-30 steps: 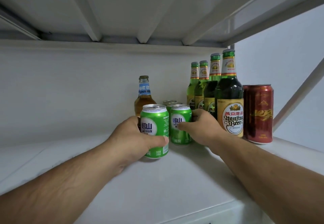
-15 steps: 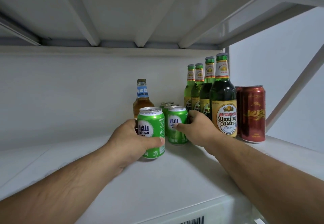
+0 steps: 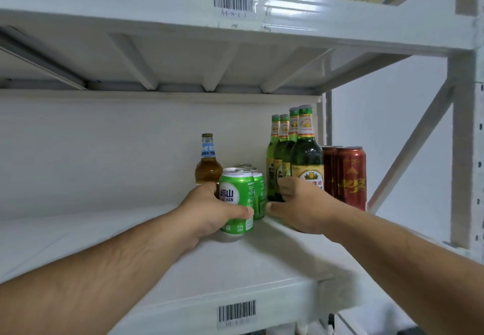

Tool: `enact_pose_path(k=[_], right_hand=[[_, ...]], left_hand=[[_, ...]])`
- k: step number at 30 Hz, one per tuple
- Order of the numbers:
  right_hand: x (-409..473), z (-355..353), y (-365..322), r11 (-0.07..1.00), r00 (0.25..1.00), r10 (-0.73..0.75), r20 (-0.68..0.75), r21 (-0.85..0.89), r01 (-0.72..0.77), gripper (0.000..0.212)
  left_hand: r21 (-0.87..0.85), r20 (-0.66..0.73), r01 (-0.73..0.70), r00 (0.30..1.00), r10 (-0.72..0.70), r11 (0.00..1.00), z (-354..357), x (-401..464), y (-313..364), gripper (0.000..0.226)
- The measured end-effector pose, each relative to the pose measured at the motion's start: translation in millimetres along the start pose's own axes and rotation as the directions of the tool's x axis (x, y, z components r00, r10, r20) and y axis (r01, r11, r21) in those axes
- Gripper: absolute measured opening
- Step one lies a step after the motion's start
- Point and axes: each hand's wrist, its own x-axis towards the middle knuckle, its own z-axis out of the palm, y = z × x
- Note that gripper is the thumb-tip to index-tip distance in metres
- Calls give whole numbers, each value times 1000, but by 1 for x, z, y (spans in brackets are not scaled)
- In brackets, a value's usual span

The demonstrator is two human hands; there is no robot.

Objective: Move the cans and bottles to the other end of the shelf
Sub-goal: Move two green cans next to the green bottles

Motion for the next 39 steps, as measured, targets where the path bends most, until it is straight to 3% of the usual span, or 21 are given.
enact_pose_path(k=[3,7,14,21,25,28,32,36,39], right_hand=[[-9,-11,-1,999,999,-31,15,-33,32,22],[-16,-24,5,995,995,-90,41,-38,91,49],[-23,-34,16,993,992,-119,41,24,118,67],[-23,-35,22,994,992,-105,64,6,105,57],[-30,-36,16,993,990,-120,70,-2,121,55],[-38,-35,10,973,974,-226,7,-51,227,45],[-54,-26,-9,891,903,-429,-13,-171,421,52],[-56,4,-32,781,824,-516,232,-267,564,53],[-50,38,-57,754,774,-505,381,-241,611,67]], left_hand=[[25,-27,22,999,-22,999,22,3,6,50],[53,-54,55,997,-53,997,44,11,7,60],[55,-73,118,991,-114,991,59,15,5,63],[56,-56,124,991,-121,991,62,20,2,47],[98,-36,97,995,-93,990,60,18,-1,58],[209,-36,91,996,-85,974,50,11,-3,70],[535,-118,56,993,10,843,19,-16,1,84],[765,-193,164,981,-22,623,-19,-68,15,82],[773,-299,317,946,-125,549,-52,-107,9,87]])
